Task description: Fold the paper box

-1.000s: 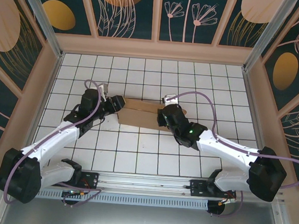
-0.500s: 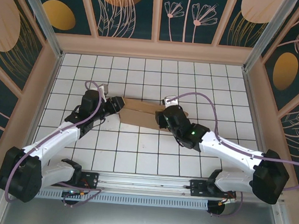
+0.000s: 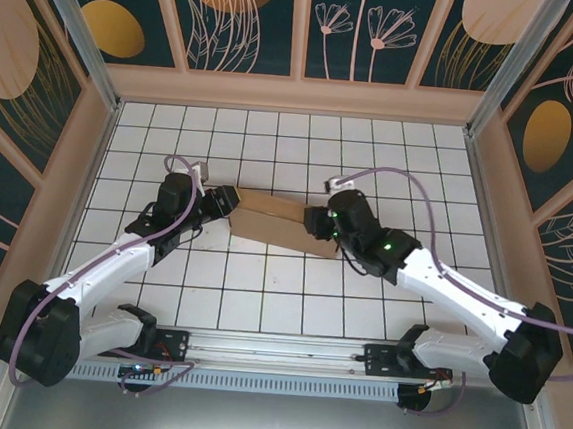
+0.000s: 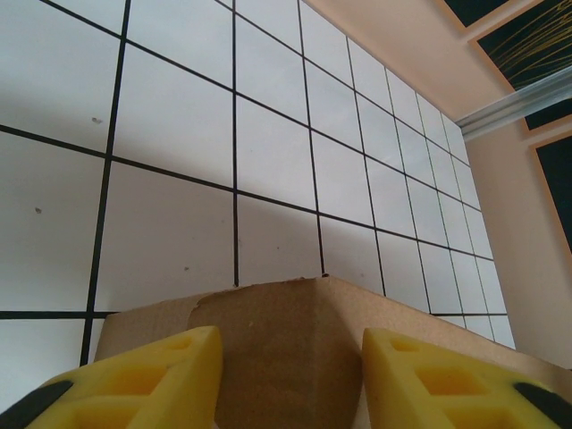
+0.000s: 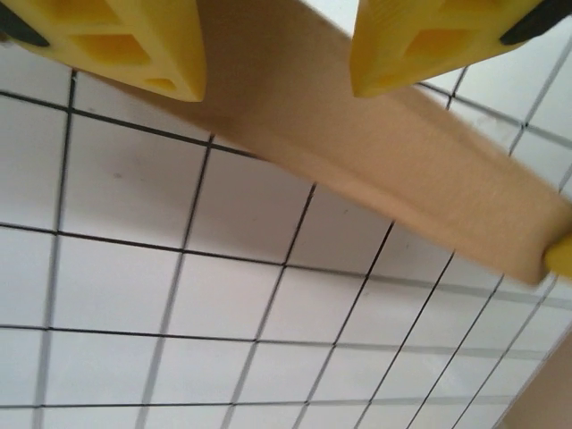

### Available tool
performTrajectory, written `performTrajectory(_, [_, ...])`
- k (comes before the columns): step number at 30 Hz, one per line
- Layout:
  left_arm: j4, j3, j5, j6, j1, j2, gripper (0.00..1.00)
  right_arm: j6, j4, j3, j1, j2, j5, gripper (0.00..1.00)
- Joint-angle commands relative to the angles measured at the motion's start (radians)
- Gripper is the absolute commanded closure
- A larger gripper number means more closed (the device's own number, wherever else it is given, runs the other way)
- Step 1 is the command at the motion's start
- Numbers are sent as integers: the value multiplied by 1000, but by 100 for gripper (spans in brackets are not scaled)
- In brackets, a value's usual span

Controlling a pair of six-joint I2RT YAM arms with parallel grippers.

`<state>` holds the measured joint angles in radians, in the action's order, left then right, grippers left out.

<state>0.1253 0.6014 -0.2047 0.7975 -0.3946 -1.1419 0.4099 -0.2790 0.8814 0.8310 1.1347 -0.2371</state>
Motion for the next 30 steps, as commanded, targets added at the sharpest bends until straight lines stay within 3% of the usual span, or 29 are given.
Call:
performTrajectory(1, [-61,-2,0,-18,-9,-15,55,112,-131,17,-69,-65,19,46])
performTrajectory(5, [-65,-3,-1,-20,-9,-13,55,189,-204,-3,-131,-107,80,39])
performTrajectory(14, [-59,-4,-10,-11,-9,-18,55,286,-258,-30,-173,-129,201,41])
performTrajectory(23, [-35,-22,-31,-5,-9,-19,55,289,-127,-108,-202,-85,256,42])
performTrajectory(30, [52,-22,-126,6,-9,-36,59,269,29,-161,-206,-35,327,49])
